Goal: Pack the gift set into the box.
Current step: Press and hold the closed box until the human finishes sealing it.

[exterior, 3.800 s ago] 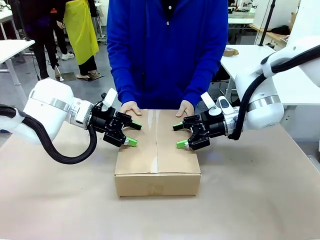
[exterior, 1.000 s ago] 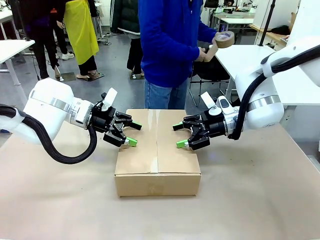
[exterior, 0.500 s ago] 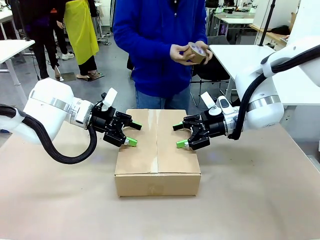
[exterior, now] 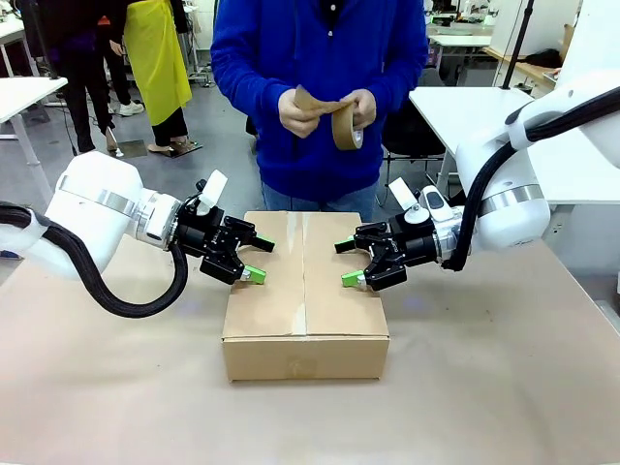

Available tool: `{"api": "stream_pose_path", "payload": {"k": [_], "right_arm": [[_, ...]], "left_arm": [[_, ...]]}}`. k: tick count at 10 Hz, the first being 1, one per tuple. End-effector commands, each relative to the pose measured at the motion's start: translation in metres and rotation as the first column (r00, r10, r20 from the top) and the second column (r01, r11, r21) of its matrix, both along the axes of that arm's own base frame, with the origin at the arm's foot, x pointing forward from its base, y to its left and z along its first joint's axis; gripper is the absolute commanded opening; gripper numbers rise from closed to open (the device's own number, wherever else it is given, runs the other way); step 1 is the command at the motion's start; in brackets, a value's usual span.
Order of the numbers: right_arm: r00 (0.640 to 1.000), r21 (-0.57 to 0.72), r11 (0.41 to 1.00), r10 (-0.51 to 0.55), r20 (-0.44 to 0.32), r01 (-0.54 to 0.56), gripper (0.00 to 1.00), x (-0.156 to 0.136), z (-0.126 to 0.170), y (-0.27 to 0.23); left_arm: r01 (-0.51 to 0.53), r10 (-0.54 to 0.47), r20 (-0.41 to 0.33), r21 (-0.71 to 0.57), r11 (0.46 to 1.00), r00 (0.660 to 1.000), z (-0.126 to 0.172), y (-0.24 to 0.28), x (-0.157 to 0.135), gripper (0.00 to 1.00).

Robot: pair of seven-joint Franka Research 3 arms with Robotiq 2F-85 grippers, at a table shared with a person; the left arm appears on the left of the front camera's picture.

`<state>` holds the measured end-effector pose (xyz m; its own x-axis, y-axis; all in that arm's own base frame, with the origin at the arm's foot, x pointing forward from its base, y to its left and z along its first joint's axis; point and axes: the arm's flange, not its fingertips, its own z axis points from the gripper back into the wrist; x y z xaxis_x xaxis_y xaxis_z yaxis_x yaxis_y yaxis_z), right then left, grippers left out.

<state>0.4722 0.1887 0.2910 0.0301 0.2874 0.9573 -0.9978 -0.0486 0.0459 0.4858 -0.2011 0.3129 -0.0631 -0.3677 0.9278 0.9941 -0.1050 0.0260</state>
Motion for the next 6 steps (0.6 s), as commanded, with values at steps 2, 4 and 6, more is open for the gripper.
{"api": "stream_pose_path", "payload": {"k": [2, 4, 6], "right_arm": [[1.000, 0.003, 1.000, -0.002, 0.011, 0.002, 1.00, 0.0010, 0.0004, -0.0005], [1.000, 0.003, 1.000, -0.002, 0.011, 0.002, 1.00, 0.0010, 0.0004, -0.0005], [1.000, 0.003, 1.000, -0.002, 0.011, 0.002, 1.00, 0.0010, 0.0004, -0.0005]], "left_arm": [[0.002, -0.002, -0.001, 0.004, 1.000, 1.000, -0.0010, 0.0000, -0.0007, 1.00], [0.002, -0.002, -0.001, 0.004, 1.000, 1.000, -0.0010, 0.0000, -0.0007, 1.00], [0.002, -0.002, -0.001, 0.004, 1.000, 1.000, -0.0010, 0.0000, -0.0007, 1.00]]}}
